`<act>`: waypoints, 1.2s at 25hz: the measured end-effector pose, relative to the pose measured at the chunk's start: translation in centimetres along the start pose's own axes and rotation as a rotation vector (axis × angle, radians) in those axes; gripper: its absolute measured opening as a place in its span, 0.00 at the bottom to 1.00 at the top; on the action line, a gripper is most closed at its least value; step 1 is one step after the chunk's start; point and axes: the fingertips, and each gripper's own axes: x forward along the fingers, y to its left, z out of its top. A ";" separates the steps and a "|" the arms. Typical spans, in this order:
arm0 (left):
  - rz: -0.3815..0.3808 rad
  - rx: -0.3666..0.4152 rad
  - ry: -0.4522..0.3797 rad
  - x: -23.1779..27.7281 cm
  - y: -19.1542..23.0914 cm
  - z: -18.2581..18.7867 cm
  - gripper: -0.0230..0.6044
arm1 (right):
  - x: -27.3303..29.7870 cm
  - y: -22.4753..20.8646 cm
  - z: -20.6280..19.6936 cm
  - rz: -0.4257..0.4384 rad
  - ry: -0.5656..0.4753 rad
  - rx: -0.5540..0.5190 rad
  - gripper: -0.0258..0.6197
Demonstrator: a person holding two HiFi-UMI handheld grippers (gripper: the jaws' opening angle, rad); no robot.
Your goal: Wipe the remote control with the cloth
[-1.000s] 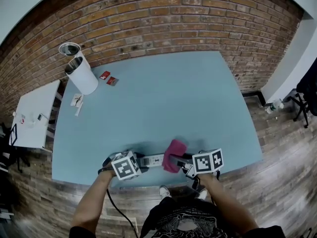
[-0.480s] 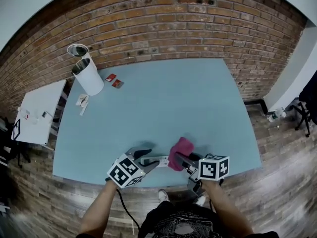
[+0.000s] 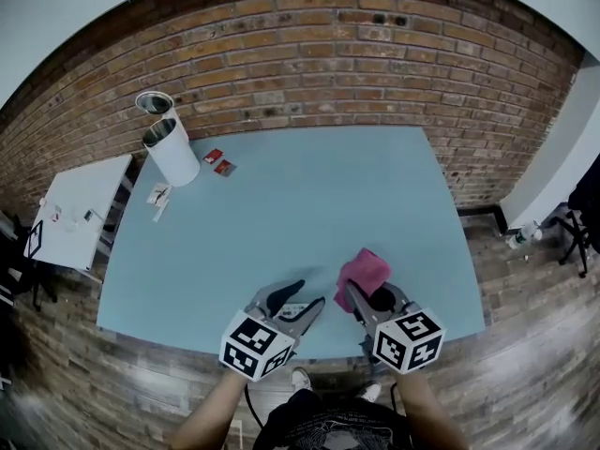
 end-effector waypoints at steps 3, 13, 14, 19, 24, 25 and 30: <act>0.100 -0.027 -0.039 0.1 -0.2 0.8 0.12 | -0.8 -0.1 0.7 -0.010 -0.026 -0.067 0.13; 0.256 -0.084 -0.088 1.8 -3.2 1.8 0.03 | -3.1 -0.4 1.0 -0.001 -0.040 -0.217 0.13; 0.265 -0.088 -0.093 2.0 -3.5 1.9 0.03 | -3.4 -0.6 1.0 0.000 -0.038 -0.225 0.13; 0.294 -0.097 -0.097 3.5 -5.3 1.8 0.03 | -4.6 -1.4 0.8 0.011 -0.021 -0.246 0.13; 0.318 -0.107 -0.117 4.5 -6.6 2.2 0.03 | -6.0 -2.2 0.5 0.023 -0.009 -0.260 0.13; 0.320 -0.109 -0.124 4.6 -6.7 2.4 0.03 | -6.1 -2.4 0.4 0.023 -0.009 -0.260 0.13; 0.324 -0.109 -0.133 5.4 -7.5 2.6 0.03 | -6.9 -3.0 0.2 0.026 -0.006 -0.269 0.13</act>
